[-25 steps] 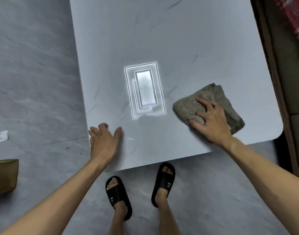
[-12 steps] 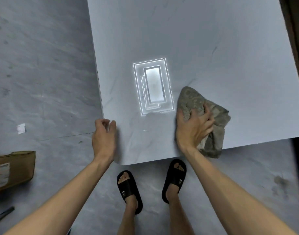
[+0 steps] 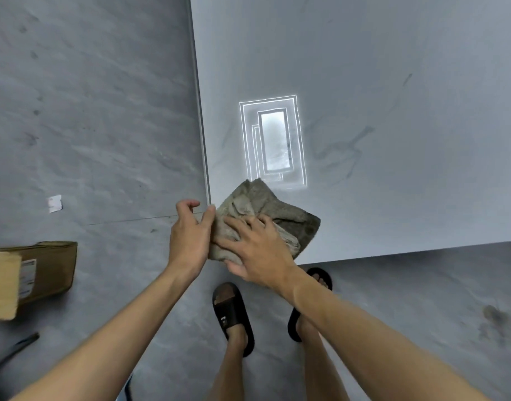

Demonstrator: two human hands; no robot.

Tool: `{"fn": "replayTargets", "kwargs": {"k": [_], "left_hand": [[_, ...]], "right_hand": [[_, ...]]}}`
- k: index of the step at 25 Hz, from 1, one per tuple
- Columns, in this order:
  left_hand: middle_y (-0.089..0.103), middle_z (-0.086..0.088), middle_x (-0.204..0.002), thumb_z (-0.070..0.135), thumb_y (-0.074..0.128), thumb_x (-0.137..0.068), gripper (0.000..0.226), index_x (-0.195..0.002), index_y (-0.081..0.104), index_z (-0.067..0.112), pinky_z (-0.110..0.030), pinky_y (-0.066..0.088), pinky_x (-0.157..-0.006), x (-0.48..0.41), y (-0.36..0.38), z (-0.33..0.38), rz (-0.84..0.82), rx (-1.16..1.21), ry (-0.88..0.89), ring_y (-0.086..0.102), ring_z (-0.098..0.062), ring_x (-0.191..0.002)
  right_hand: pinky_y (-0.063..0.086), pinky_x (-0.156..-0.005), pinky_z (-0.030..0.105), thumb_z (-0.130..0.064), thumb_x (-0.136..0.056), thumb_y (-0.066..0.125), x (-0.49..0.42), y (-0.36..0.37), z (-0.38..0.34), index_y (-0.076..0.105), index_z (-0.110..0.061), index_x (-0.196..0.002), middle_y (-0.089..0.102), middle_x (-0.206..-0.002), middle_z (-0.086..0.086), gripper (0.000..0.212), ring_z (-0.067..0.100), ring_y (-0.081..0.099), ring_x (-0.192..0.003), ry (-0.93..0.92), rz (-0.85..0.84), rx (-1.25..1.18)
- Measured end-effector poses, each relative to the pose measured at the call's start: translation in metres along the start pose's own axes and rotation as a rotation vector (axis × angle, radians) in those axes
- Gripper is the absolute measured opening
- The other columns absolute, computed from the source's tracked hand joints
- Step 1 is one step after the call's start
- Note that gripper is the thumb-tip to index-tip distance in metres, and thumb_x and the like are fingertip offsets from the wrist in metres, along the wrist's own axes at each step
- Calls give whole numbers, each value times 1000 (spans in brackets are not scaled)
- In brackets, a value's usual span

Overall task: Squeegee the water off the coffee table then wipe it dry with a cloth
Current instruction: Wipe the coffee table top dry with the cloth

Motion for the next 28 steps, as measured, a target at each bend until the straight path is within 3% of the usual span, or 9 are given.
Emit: {"fn": "replayTargets", "kwargs": {"k": [4, 8, 11, 15, 20, 23, 25, 27, 28], "left_hand": [[51, 6, -108, 46, 48, -93, 37, -121, 39, 23, -29, 35, -79, 20, 27, 19, -113, -181, 136, 48, -15, -98], [51, 2, -126, 46, 47, -93, 36, -119, 40, 22, -32, 39, -83, 34, 69, 42, -210, -320, 228, 52, -20, -114], [44, -8, -140, 46, 50, -93, 34, -115, 43, 22, -43, 45, -97, 45, 108, 60, -282, -392, 280, 47, -28, -127], [42, -9, -131, 43, 53, -91, 30, -108, 48, 18, -42, 46, -97, 56, 155, 89, -327, -471, 374, 50, -30, -117], [38, -21, -137, 41, 53, -92, 29, -106, 51, 16, -49, 39, -106, 68, 210, 121, -385, -562, 417, 39, -37, -130], [38, -19, -131, 41, 54, -91, 24, -95, 44, 20, -46, 43, -101, 67, 225, 131, -405, -596, 407, 41, -37, -124], [32, -24, -137, 42, 54, -89, 26, -94, 41, 21, -49, 44, -99, 66, 231, 131, -441, -650, 345, 38, -41, -128], [28, -24, -140, 42, 54, -88, 26, -93, 39, 22, -47, 47, -91, 66, 234, 133, -449, -679, 298, 42, -42, -125], [31, -21, -136, 40, 54, -87, 24, -92, 39, 22, -41, 48, -79, 65, 233, 135, -439, -680, 302, 48, -39, -117]], "right_hand": [[35, -92, 43, -52, -83, 50, 39, -2, 31, 43, -44, -135, 47, -141, 1, 53, 25, 44, -113, -247, -95, 47], [34, -96, 42, -54, -83, 52, 89, -24, 110, 43, -49, -137, 47, -144, -3, 56, 22, 42, -118, -155, -111, 43], [33, -97, 44, -56, -85, 50, 140, -50, 192, 43, -48, -138, 44, -147, -3, 54, 26, 42, -124, 73, -94, 64], [36, -96, 44, -56, -84, 48, 203, -88, 296, 47, -45, -136, 43, -147, -1, 53, 31, 45, -121, 438, -14, 57], [34, -100, 46, -43, -86, 54, 261, -116, 371, 52, -40, -133, 40, -146, -3, 47, 29, 39, -122, 915, 280, -5], [28, -105, 49, -43, -85, 49, 277, -120, 391, 50, -40, -134, 36, -148, 0, 49, 35, 36, -126, 1441, 511, -56], [27, -104, 50, -47, -85, 48, 275, -122, 392, 48, -40, -135, 34, -148, 4, 51, 38, 35, -126, 1696, 579, -79], [33, -99, 52, -50, -84, 46, 253, -121, 374, 46, -37, -136, 35, -146, 12, 54, 41, 35, -127, 1757, 512, -46], [35, -97, 52, -51, -82, 44, 235, -117, 357, 45, -35, -136, 37, -144, 15, 57, 42, 35, -128, 1704, 453, -10]]}}
Point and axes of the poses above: each hand's wrist, its own x-axis away from the middle knuckle, its own y-axis out of the palm, z = x × y, the point moved 5 cm from there along -x, towards the middle knuckle
